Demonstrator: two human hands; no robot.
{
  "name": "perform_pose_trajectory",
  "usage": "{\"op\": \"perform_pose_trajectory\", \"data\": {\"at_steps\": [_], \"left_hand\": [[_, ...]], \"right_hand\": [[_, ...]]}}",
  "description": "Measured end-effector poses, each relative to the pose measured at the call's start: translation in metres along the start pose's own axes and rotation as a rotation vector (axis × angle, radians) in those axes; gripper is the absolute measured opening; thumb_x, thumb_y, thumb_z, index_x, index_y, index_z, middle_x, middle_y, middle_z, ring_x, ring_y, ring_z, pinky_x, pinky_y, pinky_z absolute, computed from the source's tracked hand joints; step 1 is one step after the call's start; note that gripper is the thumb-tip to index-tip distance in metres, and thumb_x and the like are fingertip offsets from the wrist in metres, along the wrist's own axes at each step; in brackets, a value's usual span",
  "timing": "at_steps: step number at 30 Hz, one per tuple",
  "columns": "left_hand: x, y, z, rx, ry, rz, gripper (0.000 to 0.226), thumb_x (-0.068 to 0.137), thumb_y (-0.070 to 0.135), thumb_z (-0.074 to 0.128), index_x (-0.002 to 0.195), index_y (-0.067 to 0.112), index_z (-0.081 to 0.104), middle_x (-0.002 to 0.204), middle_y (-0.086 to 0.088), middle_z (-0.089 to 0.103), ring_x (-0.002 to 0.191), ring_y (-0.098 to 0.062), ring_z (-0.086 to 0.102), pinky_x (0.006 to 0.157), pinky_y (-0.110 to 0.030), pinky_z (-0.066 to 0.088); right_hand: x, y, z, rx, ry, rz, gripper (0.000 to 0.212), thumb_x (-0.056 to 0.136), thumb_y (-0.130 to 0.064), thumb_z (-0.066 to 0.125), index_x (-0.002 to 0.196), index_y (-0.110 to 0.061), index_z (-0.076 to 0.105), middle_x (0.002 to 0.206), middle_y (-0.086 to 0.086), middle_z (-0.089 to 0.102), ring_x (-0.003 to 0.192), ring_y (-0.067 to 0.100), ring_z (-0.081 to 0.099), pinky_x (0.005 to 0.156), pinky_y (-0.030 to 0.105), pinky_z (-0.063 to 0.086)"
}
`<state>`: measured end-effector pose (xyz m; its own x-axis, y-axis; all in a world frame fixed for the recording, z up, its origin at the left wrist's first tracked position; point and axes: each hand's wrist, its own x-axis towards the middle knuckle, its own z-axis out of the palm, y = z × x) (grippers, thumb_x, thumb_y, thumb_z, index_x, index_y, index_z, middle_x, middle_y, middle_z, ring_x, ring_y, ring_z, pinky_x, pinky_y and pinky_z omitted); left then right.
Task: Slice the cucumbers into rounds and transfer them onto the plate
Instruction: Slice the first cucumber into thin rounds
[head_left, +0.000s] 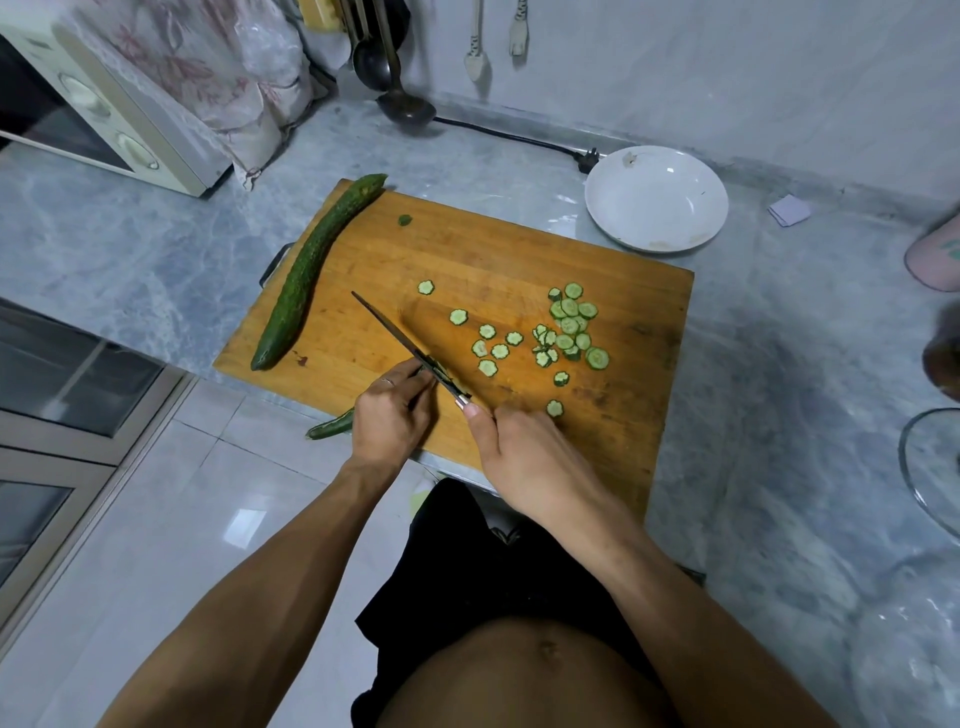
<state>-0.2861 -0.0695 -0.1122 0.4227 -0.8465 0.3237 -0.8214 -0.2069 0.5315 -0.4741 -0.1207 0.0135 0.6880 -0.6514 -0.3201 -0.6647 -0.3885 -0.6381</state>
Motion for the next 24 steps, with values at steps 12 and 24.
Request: {"op": "perform_pose_trajectory", "data": {"at_steps": [12, 24], "left_hand": [[-0.001, 0.002, -0.001, 0.019, 0.008, -0.010, 0.025, 0.085, 0.017, 0.059, 0.097, 0.006, 0.077, 0.111, -0.013, 0.072, 0.088, -0.030, 0.072, 0.070, -0.031, 0.056], [0.003, 0.015, -0.011, -0.048, -0.010, -0.106, 0.021, 0.085, 0.003, 0.069, 0.104, 0.006, 0.076, 0.115, -0.009, 0.070, 0.098, -0.027, 0.068, 0.085, -0.032, 0.055]], "right_hand": [[0.032, 0.003, 0.020, 0.050, -0.013, 0.076, 0.054, 0.105, -0.050, 0.021, 0.079, -0.012, 0.050, 0.075, 0.005, 0.050, 0.079, 0.030, 0.053, 0.064, 0.034, 0.037], [0.035, 0.036, -0.011, 0.200, 0.033, 0.162, 0.070, 0.104, -0.053, 0.021, 0.072, -0.004, 0.059, 0.059, 0.005, 0.053, 0.057, 0.026, 0.056, 0.060, 0.043, 0.053]]}}
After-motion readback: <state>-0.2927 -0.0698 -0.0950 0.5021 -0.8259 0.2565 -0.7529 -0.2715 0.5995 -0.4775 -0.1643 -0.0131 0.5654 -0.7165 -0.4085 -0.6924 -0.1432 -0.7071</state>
